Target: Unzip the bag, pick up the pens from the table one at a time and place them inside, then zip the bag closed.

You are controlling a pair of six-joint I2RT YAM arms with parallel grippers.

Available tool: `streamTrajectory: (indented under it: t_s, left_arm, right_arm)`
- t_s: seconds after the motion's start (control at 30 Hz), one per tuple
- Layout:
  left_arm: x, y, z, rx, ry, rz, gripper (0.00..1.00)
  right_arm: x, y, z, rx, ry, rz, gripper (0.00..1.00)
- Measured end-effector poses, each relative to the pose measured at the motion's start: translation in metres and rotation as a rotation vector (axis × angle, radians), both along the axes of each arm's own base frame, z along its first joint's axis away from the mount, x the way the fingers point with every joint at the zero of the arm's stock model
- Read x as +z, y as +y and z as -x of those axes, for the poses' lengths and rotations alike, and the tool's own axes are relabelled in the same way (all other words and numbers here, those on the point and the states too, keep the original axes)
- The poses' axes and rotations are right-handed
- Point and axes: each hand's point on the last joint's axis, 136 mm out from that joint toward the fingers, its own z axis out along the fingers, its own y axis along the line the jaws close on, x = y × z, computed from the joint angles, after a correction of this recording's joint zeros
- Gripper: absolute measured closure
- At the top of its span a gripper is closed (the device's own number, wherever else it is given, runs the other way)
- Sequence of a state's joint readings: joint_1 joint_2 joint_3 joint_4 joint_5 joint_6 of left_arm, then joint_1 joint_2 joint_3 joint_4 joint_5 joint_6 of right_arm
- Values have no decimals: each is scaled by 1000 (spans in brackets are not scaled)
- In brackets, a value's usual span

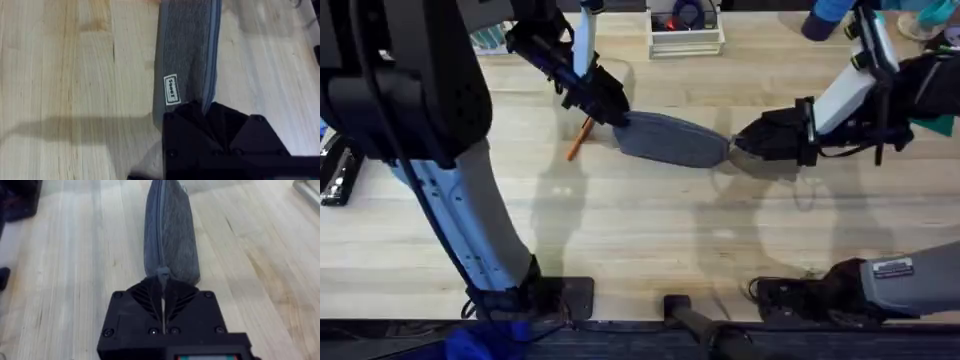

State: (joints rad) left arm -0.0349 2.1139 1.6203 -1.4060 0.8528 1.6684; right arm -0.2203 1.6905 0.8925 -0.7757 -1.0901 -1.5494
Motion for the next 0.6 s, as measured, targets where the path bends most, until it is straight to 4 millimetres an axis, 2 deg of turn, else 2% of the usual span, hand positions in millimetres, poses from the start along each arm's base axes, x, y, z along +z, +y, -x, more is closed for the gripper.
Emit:
streamTrajectory:
  t_s: [0.6]
  left_arm:
    - [0,0,0,0,0,0,959]
  right_arm:
    - [13,5,-2,-8,-17,-82,972]
